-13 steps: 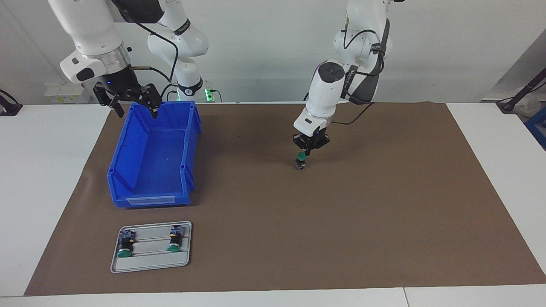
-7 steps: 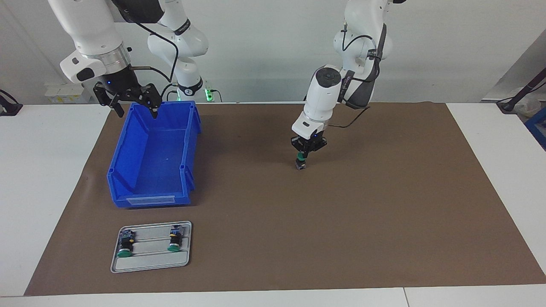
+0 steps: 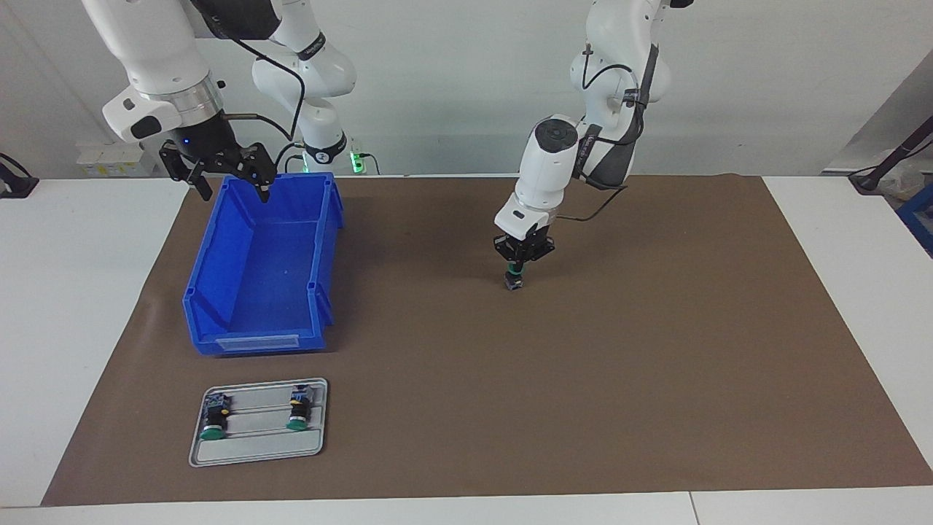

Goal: Place and press button with both arms
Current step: 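Press down on the green button with the left gripper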

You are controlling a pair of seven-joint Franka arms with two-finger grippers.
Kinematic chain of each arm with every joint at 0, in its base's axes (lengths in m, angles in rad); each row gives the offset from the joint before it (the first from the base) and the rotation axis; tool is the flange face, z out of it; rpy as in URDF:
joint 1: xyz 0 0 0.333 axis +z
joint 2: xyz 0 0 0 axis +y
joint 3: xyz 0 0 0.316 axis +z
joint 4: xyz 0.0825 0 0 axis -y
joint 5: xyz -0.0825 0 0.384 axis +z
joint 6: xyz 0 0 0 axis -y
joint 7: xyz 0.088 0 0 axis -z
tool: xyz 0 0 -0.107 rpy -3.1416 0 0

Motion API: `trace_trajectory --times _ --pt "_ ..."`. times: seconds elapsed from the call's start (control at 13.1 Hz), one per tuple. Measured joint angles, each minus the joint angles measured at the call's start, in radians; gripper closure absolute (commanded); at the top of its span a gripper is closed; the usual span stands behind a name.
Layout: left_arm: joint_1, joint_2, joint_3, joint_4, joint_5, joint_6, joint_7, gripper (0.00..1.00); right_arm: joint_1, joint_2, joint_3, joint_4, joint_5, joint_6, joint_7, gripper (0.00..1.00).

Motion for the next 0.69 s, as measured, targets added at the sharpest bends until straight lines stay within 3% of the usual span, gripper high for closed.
trace_trajectory --times 0.38,0.53,0.69 --pt "0.0 -0.002 0.003 0.008 0.001 -0.006 0.0 1.0 0.0 0.0 0.0 0.0 0.0 0.0 0.0 0.0" --pt "0.001 0.0 0.01 0.078 0.002 -0.101 0.0 1.0 0.0 0.0 0.0 0.0 0.0 0.0 0.0 0.0" --pt "0.011 -0.002 0.021 0.211 0.006 -0.265 0.0 1.0 0.0 0.0 0.0 0.0 0.0 0.0 0.0 0.0"
